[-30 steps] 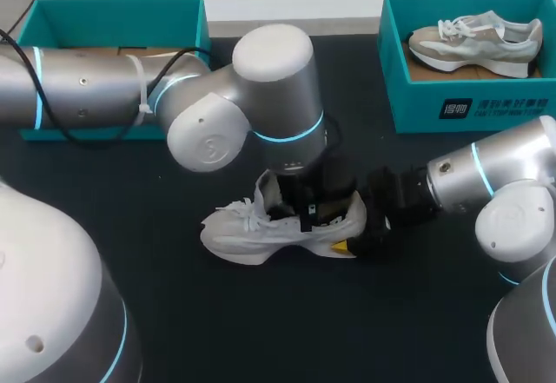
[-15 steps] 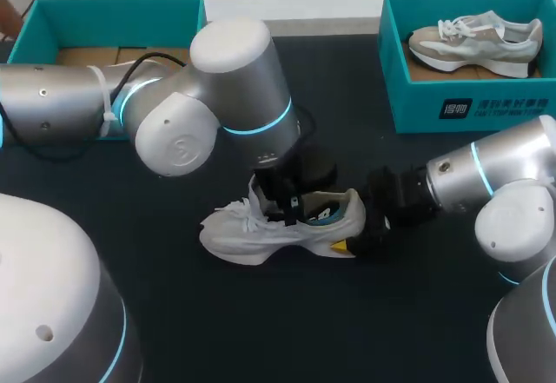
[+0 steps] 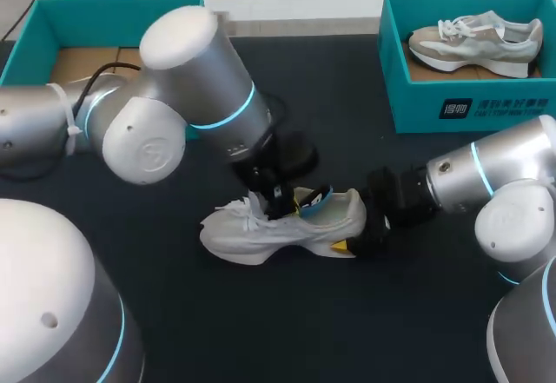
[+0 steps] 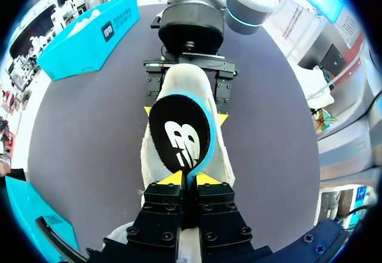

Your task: Take the shoe out of the shoebox, open the shoe tongue, remove and reinsert the insole, then place the shoe into the shoebox

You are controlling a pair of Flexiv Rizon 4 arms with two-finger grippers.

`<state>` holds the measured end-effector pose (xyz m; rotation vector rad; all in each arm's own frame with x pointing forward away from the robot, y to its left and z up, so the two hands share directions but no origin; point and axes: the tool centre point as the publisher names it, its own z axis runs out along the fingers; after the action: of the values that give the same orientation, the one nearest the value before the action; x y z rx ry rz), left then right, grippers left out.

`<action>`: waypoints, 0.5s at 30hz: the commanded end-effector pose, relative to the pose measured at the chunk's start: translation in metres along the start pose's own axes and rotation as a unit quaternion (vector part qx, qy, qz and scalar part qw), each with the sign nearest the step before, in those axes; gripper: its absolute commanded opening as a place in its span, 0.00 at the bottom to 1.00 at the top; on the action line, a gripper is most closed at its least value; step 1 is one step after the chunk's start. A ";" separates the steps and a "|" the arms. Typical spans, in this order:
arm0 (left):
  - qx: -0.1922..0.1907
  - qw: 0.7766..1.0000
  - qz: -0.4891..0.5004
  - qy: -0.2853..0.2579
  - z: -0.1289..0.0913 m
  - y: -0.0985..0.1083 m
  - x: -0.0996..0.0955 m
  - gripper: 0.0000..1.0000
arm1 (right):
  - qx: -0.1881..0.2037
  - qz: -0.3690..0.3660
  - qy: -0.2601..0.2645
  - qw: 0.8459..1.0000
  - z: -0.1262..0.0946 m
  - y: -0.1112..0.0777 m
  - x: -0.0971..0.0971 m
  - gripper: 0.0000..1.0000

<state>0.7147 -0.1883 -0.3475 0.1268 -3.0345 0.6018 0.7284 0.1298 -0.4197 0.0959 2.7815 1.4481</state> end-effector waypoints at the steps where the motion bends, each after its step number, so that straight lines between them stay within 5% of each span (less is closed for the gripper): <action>1: 0.010 1.000 0.001 -0.006 -0.013 0.003 0.002 0.00 | 0.002 0.000 -0.001 1.000 -0.001 0.001 0.000 0.00; 15: 0.018 0.999 0.018 -0.024 -0.029 -0.023 -0.021 0.00 | 0.002 0.000 -0.001 1.000 -0.001 0.001 0.000 0.00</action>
<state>0.7325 -0.1922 -0.3168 0.0956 -3.0853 0.6765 0.7298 0.1290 -0.4192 0.0980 2.7801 1.4479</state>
